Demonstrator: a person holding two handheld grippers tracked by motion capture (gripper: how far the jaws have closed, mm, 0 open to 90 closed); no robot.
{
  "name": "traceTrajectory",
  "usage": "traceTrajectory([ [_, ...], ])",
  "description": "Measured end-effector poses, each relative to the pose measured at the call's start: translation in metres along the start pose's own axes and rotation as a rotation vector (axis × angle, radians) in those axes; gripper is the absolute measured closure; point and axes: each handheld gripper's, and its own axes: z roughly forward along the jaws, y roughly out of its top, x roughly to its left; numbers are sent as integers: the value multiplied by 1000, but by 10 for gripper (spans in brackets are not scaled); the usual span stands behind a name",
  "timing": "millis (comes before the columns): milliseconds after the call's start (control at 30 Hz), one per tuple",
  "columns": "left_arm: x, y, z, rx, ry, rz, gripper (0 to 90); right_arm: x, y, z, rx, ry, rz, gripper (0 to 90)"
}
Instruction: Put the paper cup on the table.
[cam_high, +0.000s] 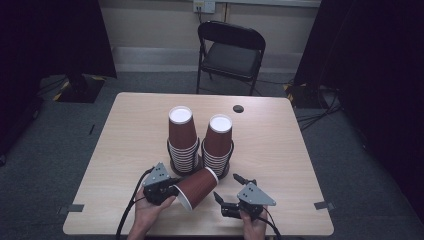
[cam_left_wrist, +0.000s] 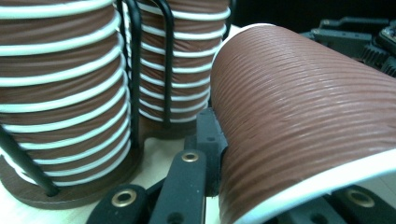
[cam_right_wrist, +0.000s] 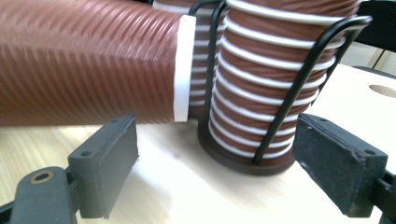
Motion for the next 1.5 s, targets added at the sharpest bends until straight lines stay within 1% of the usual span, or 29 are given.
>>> traceTrajectory([
  [67, 0, 3, 1, 24, -2, 5, 864, 3, 0, 0, 13, 11, -21, 135],
  [100, -1, 5, 1, 33, -4, 7, 864, 5, 0, 1, 28, -4, -39, 135],
  [133, -1, 7, 1, 42, -8, 7, 864, 8, -1, 1, 37, -8, -62, 135],
  [200, -1, 11, 1, 66, -19, 7, 863, 10, -2, 1, 43, 15, -95, 135],
  [300, 0, 18, 2, 99, -22, -8, 863, 14, -2, 2, 45, 40, -147, 136],
  [333, 1, 20, 2, 108, -24, -12, 863, 16, -1, 3, 45, 38, -162, 137],
  [400, 1, 24, 2, 130, -27, -7, 863, 18, -1, 4, 53, 25, -189, 146],
  [433, 1, 25, 3, 139, -28, -14, 863, 19, 0, 4, 54, 19, -204, 153],
  [467, 1, 27, 4, 153, -32, -10, 863, 19, 0, 4, 52, 16, -225, 154],
  [500, 1, 28, 4, 160, -29, -7, 863, 20, 1, 4, 51, 7, -246, 152],
  [600, 1, 30, 7, 199, -40, -6, 863, 22, 1, 3, 48, -33, -296, 131],
  [700, 0, 32, 10, 223, -53, -8, 862, 24, 2, 3, 39, -28, -333, 135],
  [733, 0, 32, 11, 222, -55, -19, 862, 26, 2, 3, 39, -24, -350, 135],
  [767, 1, 33, 12, 233, -58, -21, 863, 27, 2, 3, 41, -21, -365, 134],
  [800, 2, 34, 13, 247, -62, -23, 863, 29, 2, 4, 42, -28, -372, 134],
  [867, 3, 35, 14, 271, -72, -17, 863, 31, 3, 6, 51, -43, -403, 134],
  [900, 3, 36, 15, 281, -76, -22, 863, 33, 3, 7, 52, -49, -408, 134],
  [933, 4, 37, 16, 292, -79, -44, 863, 34, 3, 8, 55, -55, -416, 135],
  [967, 5, 37, 17, 307, -92, -63, 862, 35, 3, 9, 57, -58, -431, 135],
  [1000, 7, 38, 17, 313, -102, -65, 862, 36, 3, 10, 59, -57, -439, 135],
  [1033, 7, 38, 17, 315, -101, -74, 863, 36, 2, 10, 56, -54, -448, 135],
  [1100, 7, 38, 19, 348, -85, -70, 863, 39, 2, 11, 63, -52, -475, 133],
  [1200, 6, 39, 23, 367, -108, -64, 862, 43, 2, 14, 78, -59, -512, 120],
  [1233, 6, 40, 24, 385, -107, -58, 862, 44, 2, 15, 83, -62, -519, 112],
  [1267, 5, 41, 25, 392, -106, -54, 863, 44, 2, 16, 85, -60, -533, 113],
  [1367, 5, 45, 28, 413, -115, -48, 863, 46, 1, 16, 85, -59, -539, 112],
  [1400, 4, 47, 28, 432, -114, -40, 863, 47, 2, 16, 89, -60, -542, 107],
  [1433, 3, 48, 30, 438, -121, -29, 863, 48, 2, 16, 79, -56, -548, 105],
  [1500, 0, 51, 33, 454, -138, -13, 865, 51, 4, 18, 78, -53, -579, 102],
])
